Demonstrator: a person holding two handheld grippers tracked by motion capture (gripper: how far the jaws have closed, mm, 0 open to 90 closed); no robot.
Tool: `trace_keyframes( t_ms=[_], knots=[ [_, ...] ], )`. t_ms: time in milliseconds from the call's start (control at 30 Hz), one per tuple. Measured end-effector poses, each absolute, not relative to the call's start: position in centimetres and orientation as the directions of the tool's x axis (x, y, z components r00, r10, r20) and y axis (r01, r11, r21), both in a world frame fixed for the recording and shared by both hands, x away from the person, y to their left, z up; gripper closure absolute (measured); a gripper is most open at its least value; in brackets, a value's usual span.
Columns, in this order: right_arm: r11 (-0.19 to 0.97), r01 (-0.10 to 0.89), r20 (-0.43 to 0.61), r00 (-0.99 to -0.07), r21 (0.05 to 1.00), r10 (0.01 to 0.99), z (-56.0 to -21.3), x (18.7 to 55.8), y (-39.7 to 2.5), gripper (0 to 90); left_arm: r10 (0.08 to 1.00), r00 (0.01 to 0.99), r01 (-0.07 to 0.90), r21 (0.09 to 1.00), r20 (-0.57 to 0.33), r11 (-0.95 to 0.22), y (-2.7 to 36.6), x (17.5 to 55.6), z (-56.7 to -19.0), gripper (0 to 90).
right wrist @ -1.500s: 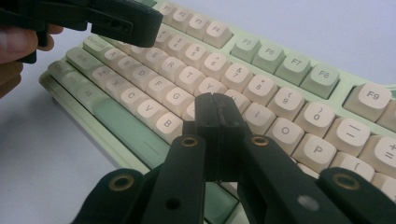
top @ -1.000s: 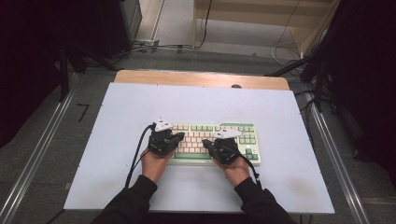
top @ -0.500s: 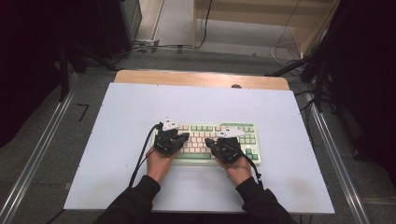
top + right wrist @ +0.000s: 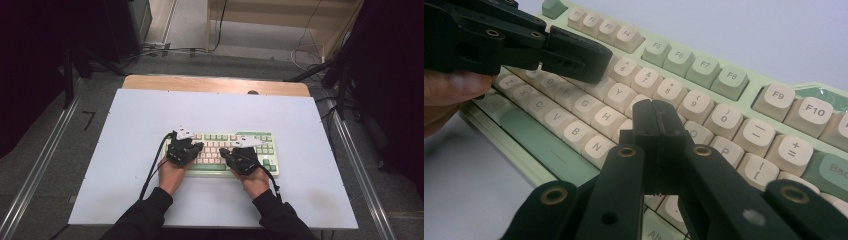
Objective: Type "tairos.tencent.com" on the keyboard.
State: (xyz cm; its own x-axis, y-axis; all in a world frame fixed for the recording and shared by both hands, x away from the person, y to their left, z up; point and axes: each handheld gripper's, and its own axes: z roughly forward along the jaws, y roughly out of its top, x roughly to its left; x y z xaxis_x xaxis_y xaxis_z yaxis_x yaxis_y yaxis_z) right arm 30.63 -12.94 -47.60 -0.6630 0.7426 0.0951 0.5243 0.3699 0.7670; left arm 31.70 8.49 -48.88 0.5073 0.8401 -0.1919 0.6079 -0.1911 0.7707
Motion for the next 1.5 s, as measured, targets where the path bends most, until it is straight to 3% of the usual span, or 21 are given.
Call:
trace_keyframes(
  t_ms=[1500],
  knots=[
    [0.374, 0.531, 0.088, -0.654, 0.76, 0.751, -47.6, 30.1, -14.3, 87.2, 0.838, 0.501, 0.592, 0.793, -0.219, -0.147, 10.9, 30.5, -47.6, 90.0]
  ],
)
